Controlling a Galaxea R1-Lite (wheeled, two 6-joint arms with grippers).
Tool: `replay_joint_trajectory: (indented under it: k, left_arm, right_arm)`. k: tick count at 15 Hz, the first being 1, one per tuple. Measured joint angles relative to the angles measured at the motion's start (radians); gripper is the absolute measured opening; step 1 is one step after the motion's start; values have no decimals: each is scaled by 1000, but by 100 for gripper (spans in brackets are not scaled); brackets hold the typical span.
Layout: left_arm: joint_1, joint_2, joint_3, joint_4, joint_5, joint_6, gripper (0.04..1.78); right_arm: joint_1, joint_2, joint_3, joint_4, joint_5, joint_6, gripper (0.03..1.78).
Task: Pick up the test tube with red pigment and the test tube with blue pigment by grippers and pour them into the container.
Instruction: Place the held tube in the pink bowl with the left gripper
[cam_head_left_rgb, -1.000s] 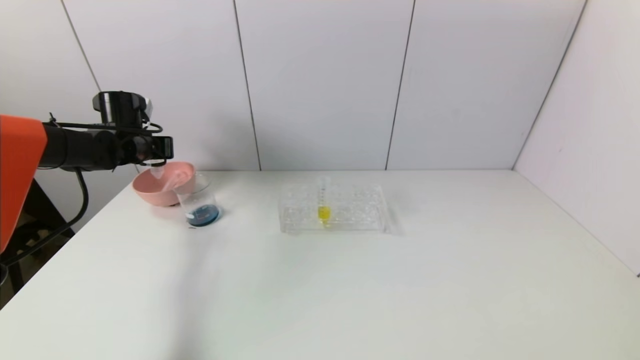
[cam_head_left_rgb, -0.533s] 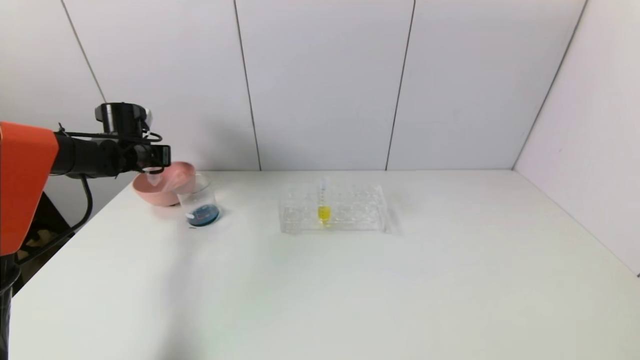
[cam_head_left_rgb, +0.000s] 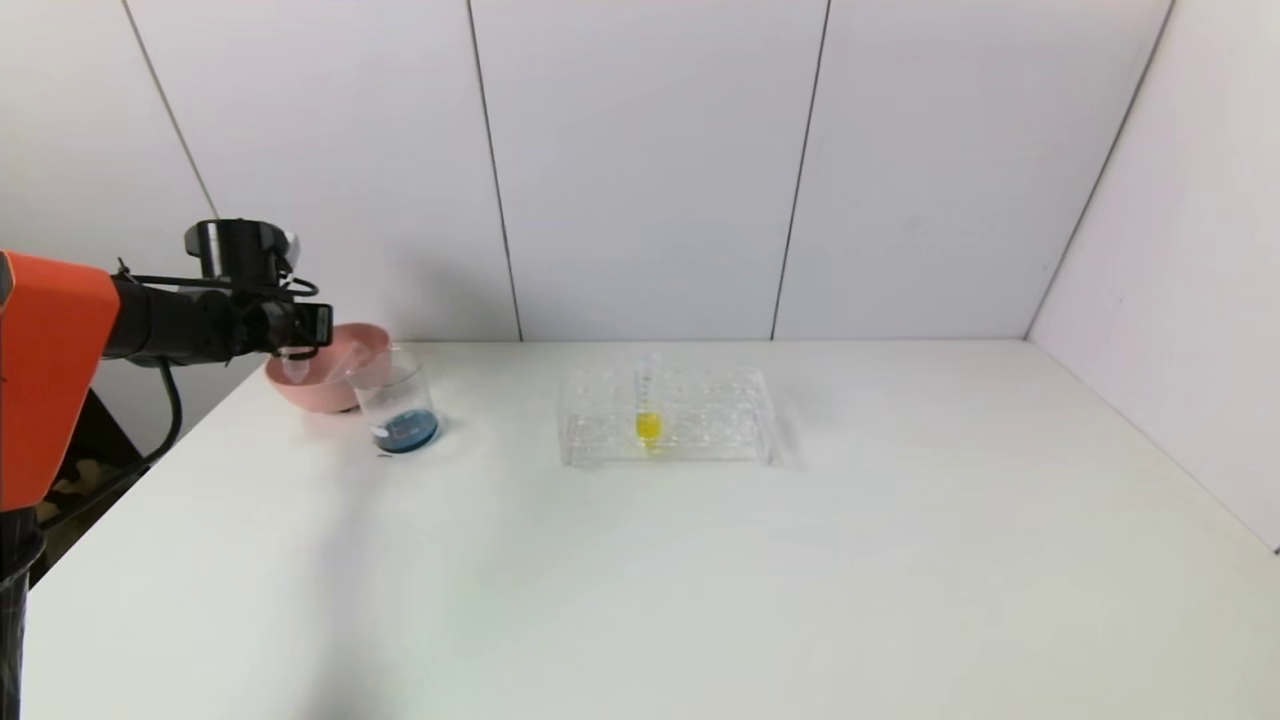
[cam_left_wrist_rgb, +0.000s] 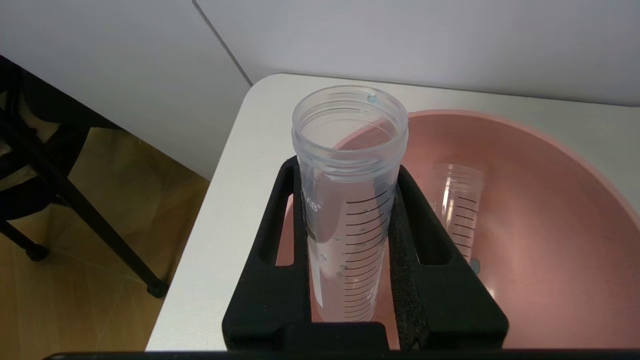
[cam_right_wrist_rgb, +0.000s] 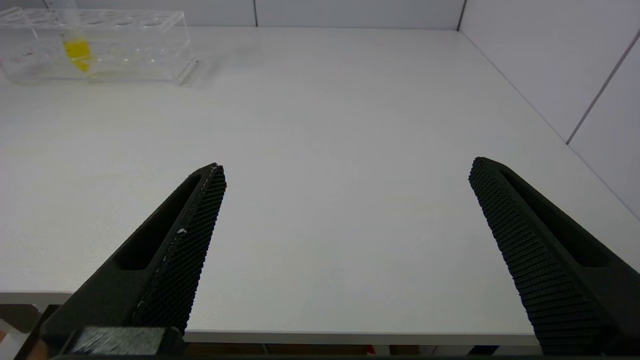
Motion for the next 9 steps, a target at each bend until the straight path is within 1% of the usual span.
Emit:
replay_joint_trajectory:
  k: [2, 4, 5, 9]
  left_arm:
    - [0, 1, 1, -3, -1, 0, 51]
    - [-1, 2, 3, -26, -1, 2, 66]
    - [-1, 2, 5, -33, -2, 2, 77]
    - [-1, 2, 6, -33, -2, 2, 141]
  right_arm:
    - [0, 0, 0, 0, 0, 0, 177]
    - [0, 0, 0, 0, 0, 0, 177]
    - [0, 0, 0, 0, 0, 0, 177]
    - [0, 0, 0, 0, 0, 0, 177]
